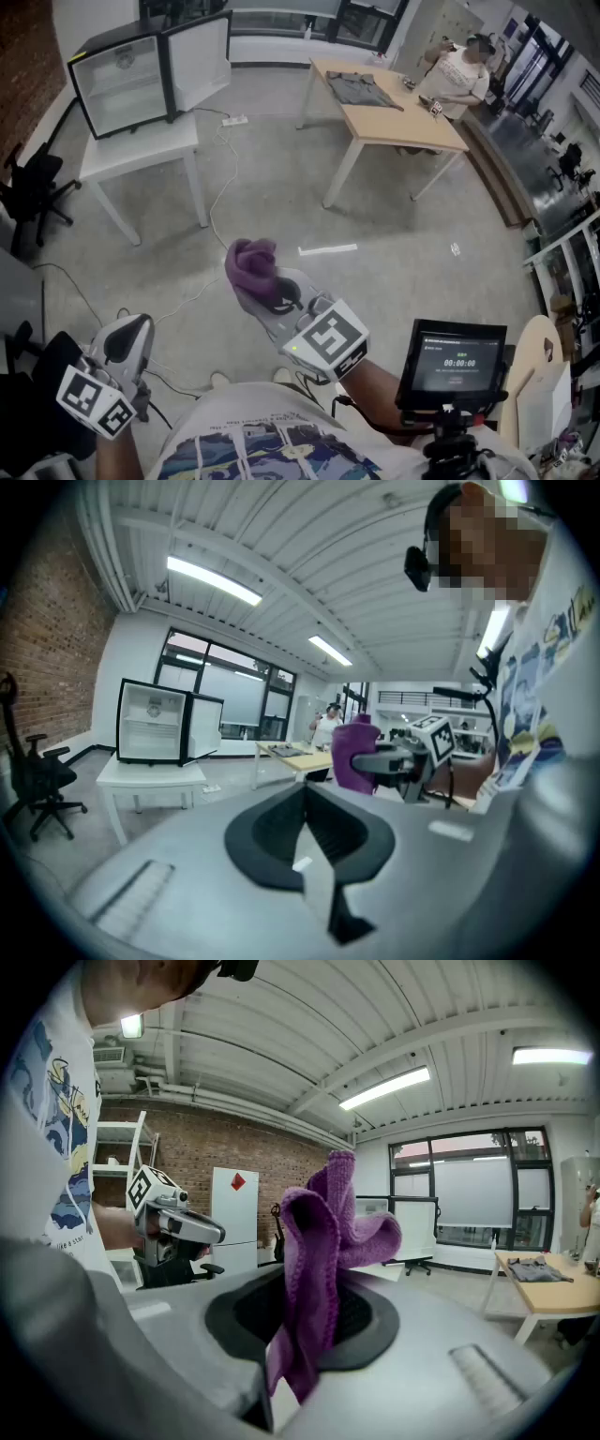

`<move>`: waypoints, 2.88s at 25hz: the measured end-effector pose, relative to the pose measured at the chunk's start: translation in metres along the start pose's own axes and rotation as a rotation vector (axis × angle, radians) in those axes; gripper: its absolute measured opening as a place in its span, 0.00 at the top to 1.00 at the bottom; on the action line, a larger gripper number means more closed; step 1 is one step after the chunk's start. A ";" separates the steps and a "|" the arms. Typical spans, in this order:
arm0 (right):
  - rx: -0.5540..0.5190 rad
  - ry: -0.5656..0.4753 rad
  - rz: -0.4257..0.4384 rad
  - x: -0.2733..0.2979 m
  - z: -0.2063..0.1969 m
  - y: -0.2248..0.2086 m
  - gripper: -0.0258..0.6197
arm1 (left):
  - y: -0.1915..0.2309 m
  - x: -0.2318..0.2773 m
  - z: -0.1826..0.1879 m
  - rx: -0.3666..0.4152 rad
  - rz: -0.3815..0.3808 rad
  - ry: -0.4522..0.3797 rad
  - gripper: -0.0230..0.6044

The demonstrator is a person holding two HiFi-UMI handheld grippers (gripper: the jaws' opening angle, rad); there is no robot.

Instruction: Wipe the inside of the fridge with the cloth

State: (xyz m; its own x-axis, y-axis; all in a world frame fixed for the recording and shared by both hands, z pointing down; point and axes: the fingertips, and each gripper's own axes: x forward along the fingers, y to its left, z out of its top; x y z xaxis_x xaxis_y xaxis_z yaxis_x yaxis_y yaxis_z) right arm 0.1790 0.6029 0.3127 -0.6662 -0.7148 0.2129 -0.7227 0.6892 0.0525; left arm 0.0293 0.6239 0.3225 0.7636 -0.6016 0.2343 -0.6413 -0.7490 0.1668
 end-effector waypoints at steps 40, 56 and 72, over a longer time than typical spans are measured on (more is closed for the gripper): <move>0.086 -0.028 0.140 0.269 0.022 -0.081 0.84 | 0.241 0.032 0.042 0.024 0.240 0.007 0.95; 0.046 -0.044 -0.121 0.437 0.057 -0.213 0.84 | 0.412 0.095 0.079 -0.015 0.191 -0.036 0.95; 0.054 -0.055 -0.594 0.589 0.105 -0.334 0.84 | 0.562 0.112 0.130 0.052 -0.029 -0.004 0.95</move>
State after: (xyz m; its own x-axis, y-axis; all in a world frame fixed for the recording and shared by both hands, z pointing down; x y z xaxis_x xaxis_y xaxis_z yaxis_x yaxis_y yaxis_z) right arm 0.0083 -0.0607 0.3182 -0.1530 -0.9819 0.1116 -0.9817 0.1639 0.0967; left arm -0.2355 0.0996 0.3179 0.7824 -0.5802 0.2262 -0.6139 -0.7798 0.1231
